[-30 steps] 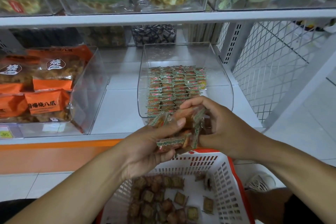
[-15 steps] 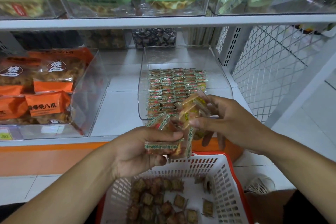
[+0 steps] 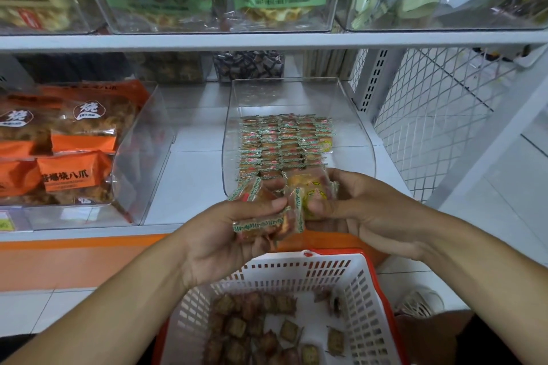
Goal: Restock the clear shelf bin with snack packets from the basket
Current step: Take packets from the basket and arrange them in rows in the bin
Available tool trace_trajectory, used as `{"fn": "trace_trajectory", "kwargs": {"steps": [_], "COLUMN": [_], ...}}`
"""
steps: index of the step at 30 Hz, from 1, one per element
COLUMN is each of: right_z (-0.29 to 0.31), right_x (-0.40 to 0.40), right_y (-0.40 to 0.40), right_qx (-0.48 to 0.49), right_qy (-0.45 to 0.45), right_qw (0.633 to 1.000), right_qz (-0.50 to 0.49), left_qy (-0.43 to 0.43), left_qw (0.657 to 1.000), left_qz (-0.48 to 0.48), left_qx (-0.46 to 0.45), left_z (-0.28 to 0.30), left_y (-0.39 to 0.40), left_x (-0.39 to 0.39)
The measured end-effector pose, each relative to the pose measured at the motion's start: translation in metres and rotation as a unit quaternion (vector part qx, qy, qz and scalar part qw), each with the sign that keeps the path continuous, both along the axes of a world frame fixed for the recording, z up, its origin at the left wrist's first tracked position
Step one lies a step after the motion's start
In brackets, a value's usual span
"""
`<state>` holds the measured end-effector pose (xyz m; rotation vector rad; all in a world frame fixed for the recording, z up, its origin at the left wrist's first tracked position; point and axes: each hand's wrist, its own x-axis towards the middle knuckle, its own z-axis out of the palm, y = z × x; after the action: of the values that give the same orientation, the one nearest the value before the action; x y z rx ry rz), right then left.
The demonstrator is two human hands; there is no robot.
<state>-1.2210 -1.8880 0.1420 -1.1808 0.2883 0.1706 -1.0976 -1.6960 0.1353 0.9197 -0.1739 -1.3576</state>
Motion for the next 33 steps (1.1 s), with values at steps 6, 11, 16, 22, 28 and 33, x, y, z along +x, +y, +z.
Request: {"fn": "trace_trajectory", "kwargs": {"steps": [6,11,16,22,28,33], "right_z": [0.002,0.003,-0.012,-0.006,0.01,0.027], "right_x": [0.001,0.004,0.01,0.008,0.008,0.014], "right_y": [-0.002,-0.002,0.008,0.002,-0.012,-0.012], "right_qx": [-0.044,-0.029,-0.049,-0.289,-0.389,-0.49], "right_qy": [0.001,-0.048,-0.028,-0.032,0.017,0.023], "right_qw": [0.998,0.986,0.989,0.956,0.92,0.867], "right_qz": [-0.04,-0.154,-0.134,-0.038,0.053,0.087], "left_qy": [0.007,-0.148,-0.279,-0.329,-0.377,-0.412], "left_qw": [1.0,0.987,0.954,0.935,0.915,0.9], "left_qz": [-0.011,-0.043,-0.008,-0.01,0.004,0.021], "left_qx": [-0.006,0.05,0.105,0.136,0.145,0.141], "left_z": [0.001,0.001,-0.007,-0.006,-0.011,-0.015], "left_y": [0.002,0.002,-0.01,-0.012,-0.015,-0.023], "left_x": [0.005,-0.001,-0.02,-0.013,-0.012,-0.013]}}
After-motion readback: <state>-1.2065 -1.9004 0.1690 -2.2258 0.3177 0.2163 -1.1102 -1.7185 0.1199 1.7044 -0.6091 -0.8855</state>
